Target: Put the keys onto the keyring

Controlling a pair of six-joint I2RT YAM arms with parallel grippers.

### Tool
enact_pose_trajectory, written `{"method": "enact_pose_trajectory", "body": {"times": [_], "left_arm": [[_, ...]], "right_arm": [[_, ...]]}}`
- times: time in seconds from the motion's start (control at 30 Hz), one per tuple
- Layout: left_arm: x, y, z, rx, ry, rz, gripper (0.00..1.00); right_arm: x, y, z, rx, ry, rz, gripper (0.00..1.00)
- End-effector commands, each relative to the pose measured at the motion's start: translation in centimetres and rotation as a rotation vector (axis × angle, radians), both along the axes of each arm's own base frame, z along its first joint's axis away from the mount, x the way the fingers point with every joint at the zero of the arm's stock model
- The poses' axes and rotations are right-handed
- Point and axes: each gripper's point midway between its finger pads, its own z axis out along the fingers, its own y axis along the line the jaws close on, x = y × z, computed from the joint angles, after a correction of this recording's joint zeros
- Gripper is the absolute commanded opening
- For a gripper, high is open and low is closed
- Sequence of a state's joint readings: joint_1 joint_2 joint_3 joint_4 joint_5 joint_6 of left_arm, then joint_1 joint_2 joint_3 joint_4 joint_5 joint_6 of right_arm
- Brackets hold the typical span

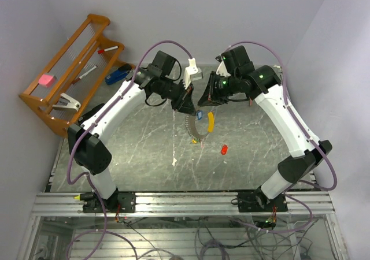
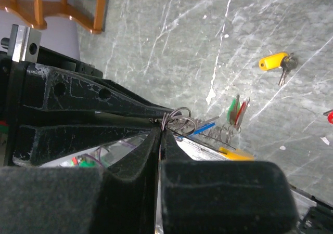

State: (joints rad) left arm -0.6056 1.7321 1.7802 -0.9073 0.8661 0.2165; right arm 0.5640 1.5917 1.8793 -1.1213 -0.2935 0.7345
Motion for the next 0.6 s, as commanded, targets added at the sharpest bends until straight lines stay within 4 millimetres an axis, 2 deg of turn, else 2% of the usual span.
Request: {"method": "enact_pose_trajectory", "body": {"times": [0.0, 0.33, 0.57], "left_arm": [[-0.8, 0.4, 0.4, 0.014, -0.008, -0.023, 0.07], [0.2, 1.1, 0.0, 0.074, -0.071, -0.004, 0.07], [0.6, 1.1, 1.1, 0.074, -0.146, -0.007, 0.07]], "right_arm": [[-0.7, 0.4, 1.2, 0.013, -0.002, 0.081, 0.00], [-3.2, 0.3, 0.6, 0.021, 0.136, 0.173, 0.00], [-4.5, 0.3, 0.0, 0.067, 0.208, 0.206, 0.00]]}}
